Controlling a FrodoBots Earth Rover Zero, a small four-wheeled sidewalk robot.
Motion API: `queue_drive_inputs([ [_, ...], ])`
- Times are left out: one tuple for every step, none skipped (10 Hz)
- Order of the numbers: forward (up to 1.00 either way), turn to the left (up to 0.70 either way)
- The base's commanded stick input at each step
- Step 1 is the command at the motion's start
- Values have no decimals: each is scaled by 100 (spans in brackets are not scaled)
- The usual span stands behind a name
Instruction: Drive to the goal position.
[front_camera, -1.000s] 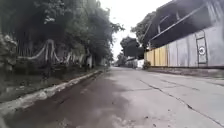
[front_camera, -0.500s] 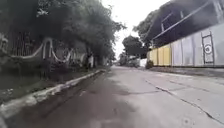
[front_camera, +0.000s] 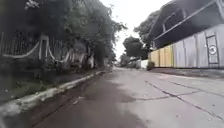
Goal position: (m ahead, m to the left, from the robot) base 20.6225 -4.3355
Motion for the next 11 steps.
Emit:
queue_drive_inputs([
  [70,0],
  [70,0],
  [70,0],
  [70,0],
  [70,0],
  [70,0],
  [70,0],
  [70,0],
  [70,0],
  [70,-4],
  [70,-35],
])
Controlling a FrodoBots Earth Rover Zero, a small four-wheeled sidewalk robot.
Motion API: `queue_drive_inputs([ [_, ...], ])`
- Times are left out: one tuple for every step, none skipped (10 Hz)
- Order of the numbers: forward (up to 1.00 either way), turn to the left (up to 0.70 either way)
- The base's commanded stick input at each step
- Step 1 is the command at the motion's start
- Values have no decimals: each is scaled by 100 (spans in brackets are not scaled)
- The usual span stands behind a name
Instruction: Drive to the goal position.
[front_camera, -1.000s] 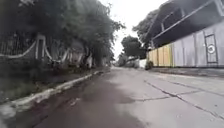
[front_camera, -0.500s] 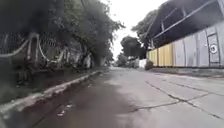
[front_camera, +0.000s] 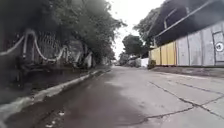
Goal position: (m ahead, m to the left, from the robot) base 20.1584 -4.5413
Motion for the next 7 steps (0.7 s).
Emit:
queue_drive_inputs([
  [70,-35],
  [70,-35],
  [70,-35],
  [70,-35],
  [70,-35],
  [70,-35],
  [70,-35],
])
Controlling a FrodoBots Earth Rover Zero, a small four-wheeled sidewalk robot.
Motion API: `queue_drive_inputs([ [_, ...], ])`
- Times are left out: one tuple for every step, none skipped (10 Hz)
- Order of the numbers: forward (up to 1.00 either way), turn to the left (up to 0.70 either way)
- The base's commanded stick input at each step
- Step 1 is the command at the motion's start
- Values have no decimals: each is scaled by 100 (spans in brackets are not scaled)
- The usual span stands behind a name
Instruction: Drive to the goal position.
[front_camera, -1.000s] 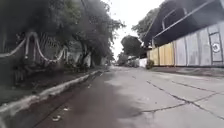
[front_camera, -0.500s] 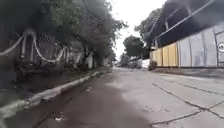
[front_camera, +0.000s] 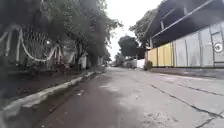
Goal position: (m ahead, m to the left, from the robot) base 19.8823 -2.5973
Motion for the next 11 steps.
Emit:
queue_drive_inputs([
  [70,-35],
  [70,-20],
  [70,0],
  [70,0],
  [70,0],
  [70,0],
  [70,0],
  [70,0],
  [70,0],
  [70,0],
  [70,0],
])
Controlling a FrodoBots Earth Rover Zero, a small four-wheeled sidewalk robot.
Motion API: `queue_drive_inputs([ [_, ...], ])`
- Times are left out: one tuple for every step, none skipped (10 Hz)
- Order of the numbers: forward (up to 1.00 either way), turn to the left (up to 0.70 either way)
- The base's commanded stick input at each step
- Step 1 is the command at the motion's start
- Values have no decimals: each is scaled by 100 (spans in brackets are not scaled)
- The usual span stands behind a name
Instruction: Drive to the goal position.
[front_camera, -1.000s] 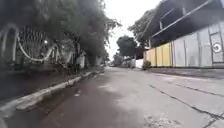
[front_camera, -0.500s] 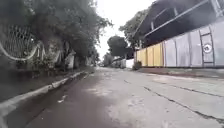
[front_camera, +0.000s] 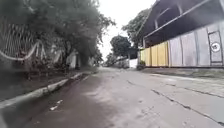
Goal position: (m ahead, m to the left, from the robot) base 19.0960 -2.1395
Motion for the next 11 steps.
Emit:
queue_drive_inputs([
  [70,0],
  [70,0],
  [70,0],
  [70,-3],
  [70,-10],
  [70,-35],
  [70,-35],
  [70,-32],
  [70,-5],
  [70,0],
  [70,0],
])
